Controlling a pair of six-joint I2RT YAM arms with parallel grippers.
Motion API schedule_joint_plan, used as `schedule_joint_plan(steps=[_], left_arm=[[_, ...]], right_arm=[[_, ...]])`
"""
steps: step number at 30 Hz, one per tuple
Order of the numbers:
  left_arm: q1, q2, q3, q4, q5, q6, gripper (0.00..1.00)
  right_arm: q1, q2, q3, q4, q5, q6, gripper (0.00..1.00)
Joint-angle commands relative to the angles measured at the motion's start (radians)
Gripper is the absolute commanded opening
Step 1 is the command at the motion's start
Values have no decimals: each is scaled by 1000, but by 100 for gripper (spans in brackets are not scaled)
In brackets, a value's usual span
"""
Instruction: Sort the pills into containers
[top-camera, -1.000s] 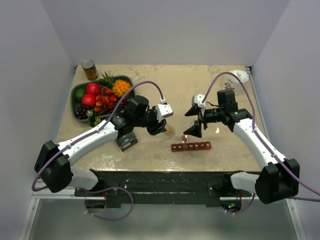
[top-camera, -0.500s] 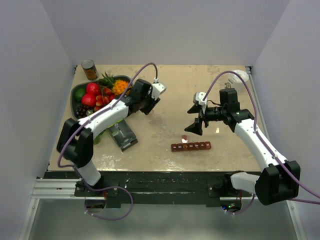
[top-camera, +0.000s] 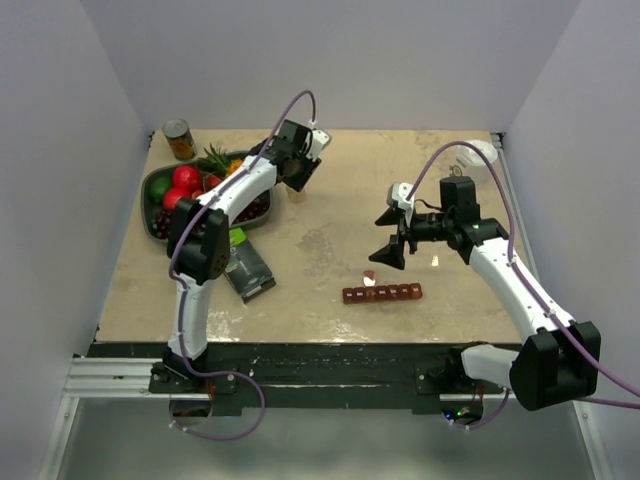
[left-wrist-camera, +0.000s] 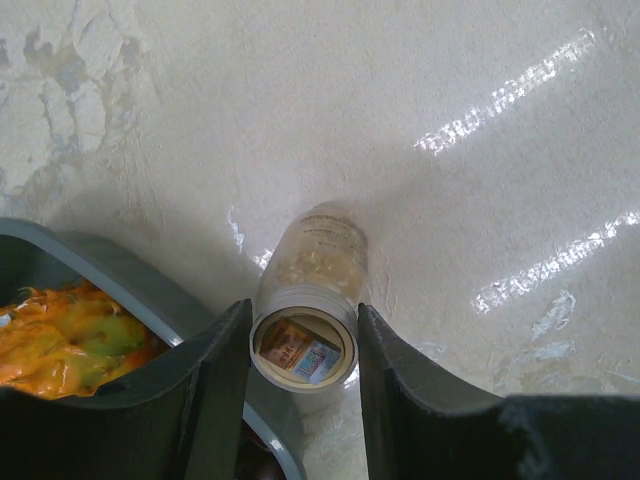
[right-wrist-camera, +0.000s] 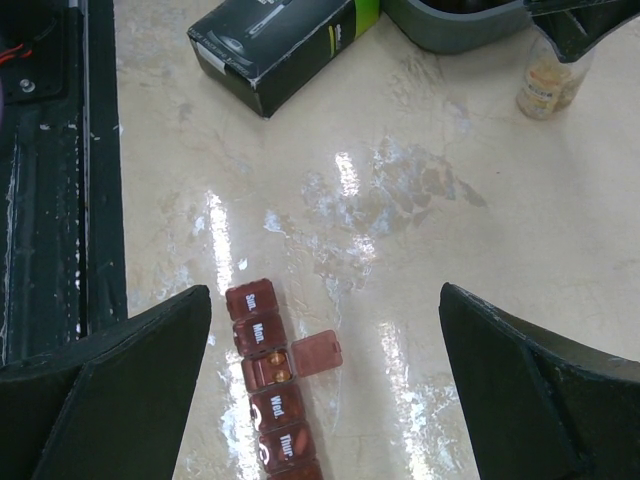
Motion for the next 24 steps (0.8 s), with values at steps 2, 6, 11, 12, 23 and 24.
schedule_joint_plan(steps=[2,6,11,12,23,24], left_arm=[[-2,12,107,-62,-31,-29,52],[-3,-14,112,-49,-39,-35,63],[0,-84,101,-26,-9,-44,66],[0,-105,90,-16,4,-47,66],[15,-869,-899,891,433,-161,99],[15,-885,-949,906,533,-225,99]], right_arm=[[-2,-22,4,30,12,12,99],[-3,-17,-11,25,34,-25,99],[-2,-5,-69,-59,74,-332,99],[-3,-5,-109,-88,80,-421,99],[1,40,-209,-260,250,-840,98],[3,47,-215,-245,269,-841,98]])
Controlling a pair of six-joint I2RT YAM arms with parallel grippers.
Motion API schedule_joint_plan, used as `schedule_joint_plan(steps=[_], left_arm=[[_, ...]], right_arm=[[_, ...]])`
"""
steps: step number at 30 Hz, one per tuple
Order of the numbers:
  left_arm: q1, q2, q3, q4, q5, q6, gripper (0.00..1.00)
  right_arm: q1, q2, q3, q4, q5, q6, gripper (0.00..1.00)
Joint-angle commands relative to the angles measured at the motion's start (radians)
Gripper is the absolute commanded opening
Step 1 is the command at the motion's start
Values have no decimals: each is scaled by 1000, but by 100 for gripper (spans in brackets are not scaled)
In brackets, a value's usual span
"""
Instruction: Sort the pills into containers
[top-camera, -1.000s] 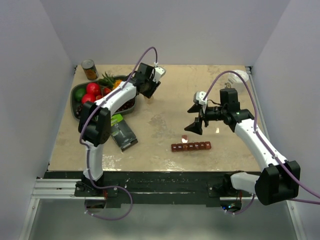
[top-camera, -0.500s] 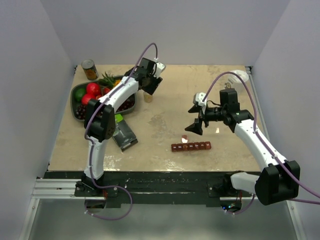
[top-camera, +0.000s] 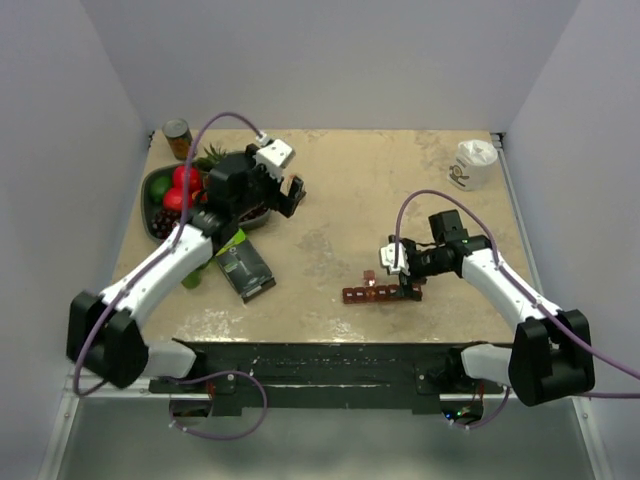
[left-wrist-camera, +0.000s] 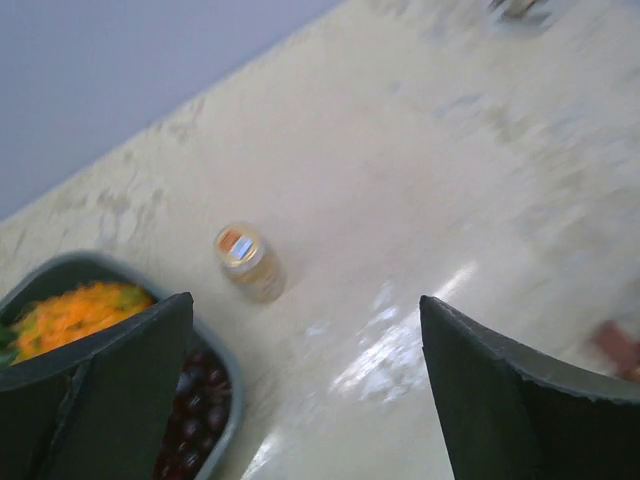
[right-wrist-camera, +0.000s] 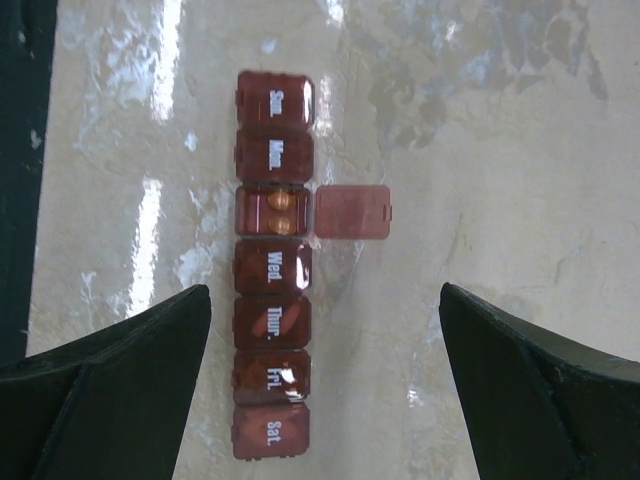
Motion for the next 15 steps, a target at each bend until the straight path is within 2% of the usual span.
schedule_joint_plan(steps=[1,3,4,6,9,12,13,15], left_arm=[[12,-114,-184,360,348,-175,93],[12,-87,-192,335,434,-314,86],[10,-42,-196,347,475,-362,76],[3,5,-219,382,541,-490,70],[-46,79,-242,459,504,-557,64],[-86,165,-209,441,462,-592,59],[-89,209,-201,441,457,-608,53],[-103,255,-175,443,448,-634,48]], right_arm=[[9,43,-20,-3,122,-113,97],[16,57,-29,10,148,-112,95],[21,66,-29,17,159,-95,94],[25,74,-33,34,186,-86,93],[42,95,-35,33,212,-76,89],[74,98,-44,46,246,-69,84],[96,100,-47,49,260,-67,83],[120,111,-58,65,310,-60,81]])
